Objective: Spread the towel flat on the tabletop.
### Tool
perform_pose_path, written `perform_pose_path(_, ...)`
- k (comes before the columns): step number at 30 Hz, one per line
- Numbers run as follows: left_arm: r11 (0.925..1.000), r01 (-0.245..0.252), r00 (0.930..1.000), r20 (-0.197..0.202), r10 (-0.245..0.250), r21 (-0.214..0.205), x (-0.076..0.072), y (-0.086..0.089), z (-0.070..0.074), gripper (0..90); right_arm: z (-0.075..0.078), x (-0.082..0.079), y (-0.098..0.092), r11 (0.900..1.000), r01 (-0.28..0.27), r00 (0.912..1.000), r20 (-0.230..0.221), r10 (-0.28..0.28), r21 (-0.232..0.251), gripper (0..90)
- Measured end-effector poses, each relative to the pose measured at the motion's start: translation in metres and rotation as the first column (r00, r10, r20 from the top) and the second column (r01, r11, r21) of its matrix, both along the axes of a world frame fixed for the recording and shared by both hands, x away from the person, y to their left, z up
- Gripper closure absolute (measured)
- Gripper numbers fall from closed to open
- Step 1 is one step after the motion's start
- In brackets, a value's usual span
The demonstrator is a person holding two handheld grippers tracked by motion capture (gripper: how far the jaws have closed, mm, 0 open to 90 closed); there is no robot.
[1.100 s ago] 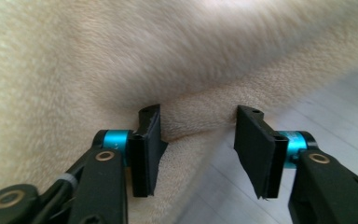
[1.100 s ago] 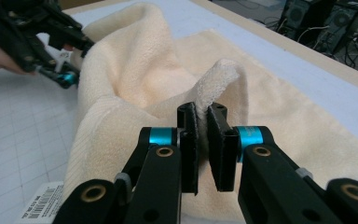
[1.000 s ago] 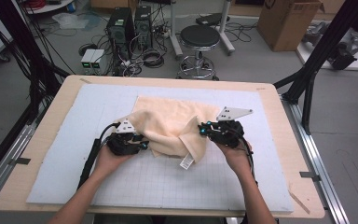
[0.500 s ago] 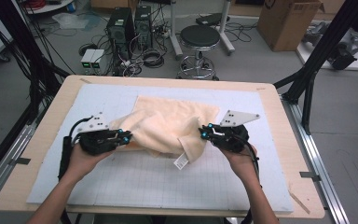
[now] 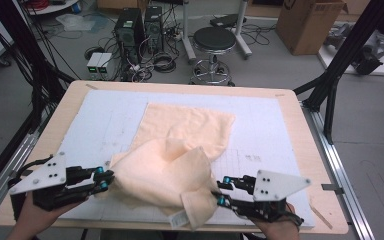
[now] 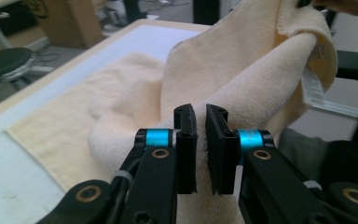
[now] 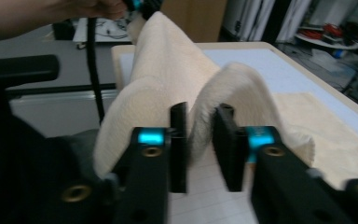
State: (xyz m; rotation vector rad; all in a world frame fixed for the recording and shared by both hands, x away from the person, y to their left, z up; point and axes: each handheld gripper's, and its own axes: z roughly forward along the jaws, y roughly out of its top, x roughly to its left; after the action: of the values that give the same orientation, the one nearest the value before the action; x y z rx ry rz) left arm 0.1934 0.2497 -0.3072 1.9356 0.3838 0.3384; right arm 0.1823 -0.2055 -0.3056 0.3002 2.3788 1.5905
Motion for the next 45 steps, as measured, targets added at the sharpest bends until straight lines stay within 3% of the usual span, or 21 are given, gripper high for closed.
perform_pose_path(4,0.9978,-0.016,0.9997,-0.022,0.014,-0.064,-0.001,0.011,-0.006,70.0,0.000,-0.003,-0.003,1.0000,-0.005,0.9999,-0.010,0.005,-0.002,57.9)
perform_pose_path(7,0.9962,-0.044,0.9975,-0.058,0.040,-0.075,0.010,0.013,-0.020,65.7,0.000,0.007,-0.006,0.9993,-0.001,0.9994,-0.033,0.003,0.036,55.8)
perform_pose_path(8,0.9963,-0.045,0.9968,-0.070,0.040,-0.073,0.014,0.012,-0.025,64.5,-0.001,0.013,-0.005,0.9996,0.007,0.9998,-0.018,-0.006,0.028,55.4)
perform_pose_path(12,0.9962,-0.038,0.9917,-0.125,0.028,-0.078,0.034,0.000,-0.053,58.6,-0.015,0.039,0.007,0.9981,0.019,0.9993,-0.030,-0.021,-0.058,52.7)
perform_pose_path(15,0.9983,-0.046,0.9881,-0.149,0.040,-0.037,0.044,-0.011,-0.076,53.6,-0.042,0.063,0.019,0.9921,-0.005,0.9960,-0.089,-0.006,-0.126,50.3)
perform_pose_path(20,0.9949,-0.083,0.9786,-0.184,0.092,0.057,0.059,-0.025,-0.106,47.3,-0.076,0.088,0.037,0.9756,-0.022,0.9945,-0.104,-0.001,-0.218,47.3)
perform_pose_path(22,0.9888,-0.088,0.9774,-0.181,0.109,0.121,0.063,-0.029,-0.112,45.9,-0.085,0.094,0.047,0.9659,-0.037,0.9944,-0.106,0.010,-0.256,45.9)
perform_pose_path(25,0.9834,-0.087,0.9689,-0.216,0.121,0.160,0.069,-0.032,-0.120,44.2,-0.097,0.104,0.060,0.9456,-0.048,0.9950,-0.099,0.017,-0.322,47.3)
perform_pose_path(27,0.9807,-0.071,0.9608,-0.252,0.117,0.182,0.071,-0.033,-0.125,48.9,-0.104,0.110,0.064,0.9304,-0.064,0.9912,-0.131,0.017,-0.361,61.2)
perform_pose_path(29,0.9735,-0.068,0.9541,-0.271,0.127,0.218,0.072,-0.036,-0.131,55.3,-0.111,0.113,0.064,0.9136,-0.068,0.9868,-0.162,0.003,-0.401,77.6)
perform_pose_path(30,0.9731,-0.062,0.9549,-0.271,0.122,0.222,0.071,-0.036,-0.134,61.2,-0.112,0.113,0.062,0.9127,-0.076,0.9845,-0.176,0.005,-0.401,80.3)
perform_pose_path(31,0.9720,-0.066,0.9603,-0.250,0.123,0.225,0.070,-0.036,-0.134,65.6,-0.112,0.111,0.060,0.9168,-0.083,0.9824,-0.186,0.009,-0.391,81.2)
perform_pose_path(33,0.9760,-0.063,0.9636,-0.242,0.114,0.208,0.067,-0.035,-0.131,80.6,-0.109,0.105,0.056,0.9228,-0.082,0.9819,-0.189,0.010,-0.376,81.5)
perform_pose_path(34,0.9789,-0.063,0.9660,-0.234,0.109,0.194,0.064,-0.034,-0.129,82.5,-0.105,0.100,0.053,0.9263,-0.077,0.9832,-0.182,0.009,-0.369,81.5)
perform_pose_path(36,0.9861,-0.048,0.9725,-0.218,0.083,0.159,0.057,-0.031,-0.122,83.6,-0.096,0.087,0.046,0.9442,-0.087,0.9832,-0.180,0.030,-0.318,81.5)
perform_pose_path(39,0.9947,-0.018,0.9804,-0.194,0.037,0.102,0.038,-0.026,-0.109,83.9,-0.081,0.065,0.036,0.9541,-0.104,0.9856,-0.158,0.061,-0.281,81.4)
perform_pose_path(45,0.9983,0.053,0.9837,-0.173,-0.048,0.022,0.001,-0.022,-0.089,83.0,-0.060,0.018,0.023,0.9538,-0.175,0.9792,-0.144,0.143,-0.244,78.0)
